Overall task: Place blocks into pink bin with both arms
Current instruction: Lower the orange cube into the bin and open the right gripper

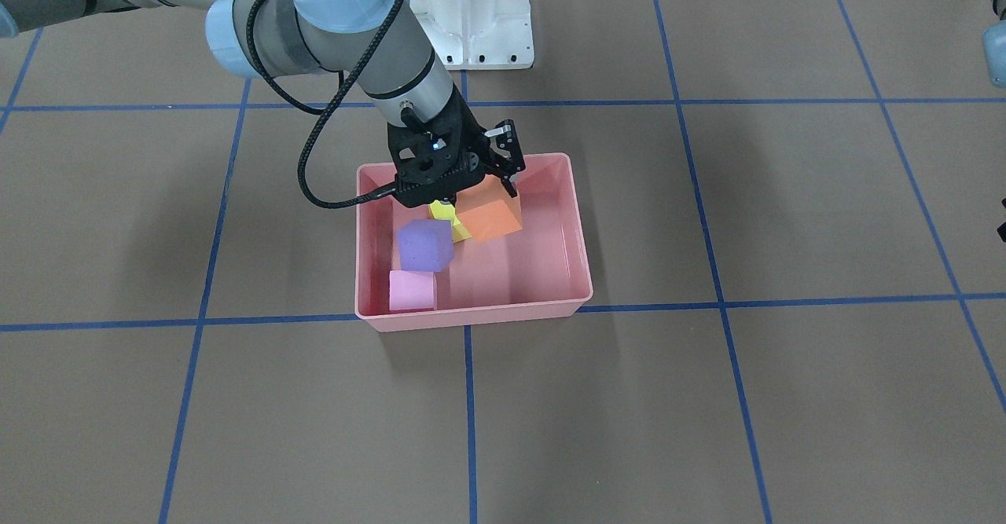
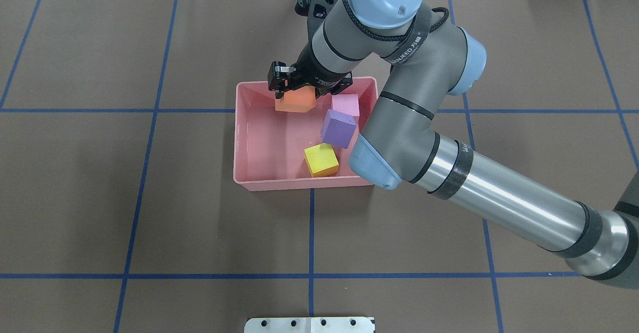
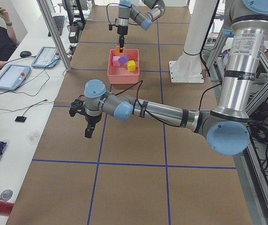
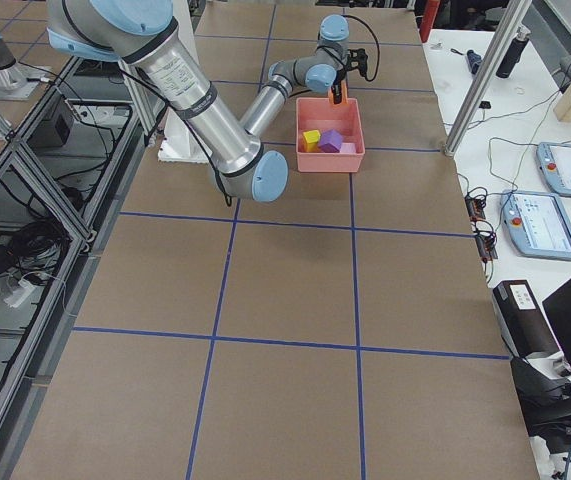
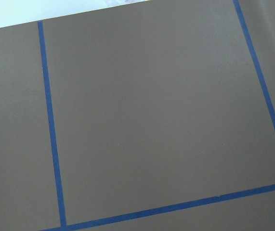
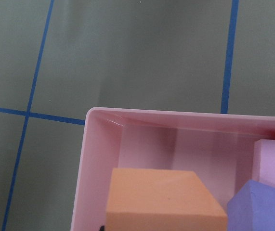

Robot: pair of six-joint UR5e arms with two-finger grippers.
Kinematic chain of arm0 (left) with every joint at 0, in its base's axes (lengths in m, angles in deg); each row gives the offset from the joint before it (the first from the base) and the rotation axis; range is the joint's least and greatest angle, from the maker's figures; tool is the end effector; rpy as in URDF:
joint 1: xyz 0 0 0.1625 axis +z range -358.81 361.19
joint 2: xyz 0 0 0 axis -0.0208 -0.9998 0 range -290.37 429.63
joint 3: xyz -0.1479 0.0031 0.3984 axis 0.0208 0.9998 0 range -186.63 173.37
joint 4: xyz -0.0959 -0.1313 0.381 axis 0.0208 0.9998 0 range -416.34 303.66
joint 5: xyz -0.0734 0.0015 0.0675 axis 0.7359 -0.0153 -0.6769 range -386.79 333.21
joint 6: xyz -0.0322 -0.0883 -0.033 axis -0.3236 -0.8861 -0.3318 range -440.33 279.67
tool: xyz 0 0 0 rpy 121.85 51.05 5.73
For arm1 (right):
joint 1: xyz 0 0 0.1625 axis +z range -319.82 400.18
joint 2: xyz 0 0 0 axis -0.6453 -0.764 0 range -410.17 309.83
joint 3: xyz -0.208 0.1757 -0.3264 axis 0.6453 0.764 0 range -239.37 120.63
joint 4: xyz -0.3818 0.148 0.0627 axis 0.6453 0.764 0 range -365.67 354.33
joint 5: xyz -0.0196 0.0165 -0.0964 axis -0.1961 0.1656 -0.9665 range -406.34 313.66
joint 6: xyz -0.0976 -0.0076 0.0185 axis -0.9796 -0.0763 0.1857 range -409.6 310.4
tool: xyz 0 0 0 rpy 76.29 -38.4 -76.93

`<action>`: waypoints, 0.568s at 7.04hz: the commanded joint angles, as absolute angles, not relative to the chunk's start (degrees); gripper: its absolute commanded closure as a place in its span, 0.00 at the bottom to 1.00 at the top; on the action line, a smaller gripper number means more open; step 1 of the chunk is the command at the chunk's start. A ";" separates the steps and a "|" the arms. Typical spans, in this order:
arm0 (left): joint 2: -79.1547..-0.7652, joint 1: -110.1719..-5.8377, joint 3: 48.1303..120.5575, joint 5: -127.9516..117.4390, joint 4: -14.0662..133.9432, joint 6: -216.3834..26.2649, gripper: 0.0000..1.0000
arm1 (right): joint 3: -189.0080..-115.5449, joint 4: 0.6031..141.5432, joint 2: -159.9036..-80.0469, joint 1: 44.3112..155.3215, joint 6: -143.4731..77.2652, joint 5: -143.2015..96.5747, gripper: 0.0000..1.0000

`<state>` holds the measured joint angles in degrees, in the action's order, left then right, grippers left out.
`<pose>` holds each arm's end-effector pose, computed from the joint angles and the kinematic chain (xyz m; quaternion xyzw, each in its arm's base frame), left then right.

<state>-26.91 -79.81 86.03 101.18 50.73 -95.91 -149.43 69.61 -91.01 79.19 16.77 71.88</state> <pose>0.0164 -0.5642 0.5483 0.1425 0.3553 0.0209 0.9236 -0.4900 -0.5078 0.0925 0.0902 -0.5461 -0.0179 0.8326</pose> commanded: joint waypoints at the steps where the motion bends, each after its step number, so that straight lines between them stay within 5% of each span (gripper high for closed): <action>1: -24.59 -80.02 85.31 100.65 53.79 -95.89 0.00 | -150.24 69.65 -89.81 79.12 18.50 72.58 0.00; 4: -23.71 -80.11 85.83 100.74 53.79 -95.80 0.00 | -160.50 69.13 -93.73 79.73 18.77 72.67 0.00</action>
<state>-24.02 -80.08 85.66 100.68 53.73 -95.83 -156.88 69.46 -91.45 79.46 18.76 72.69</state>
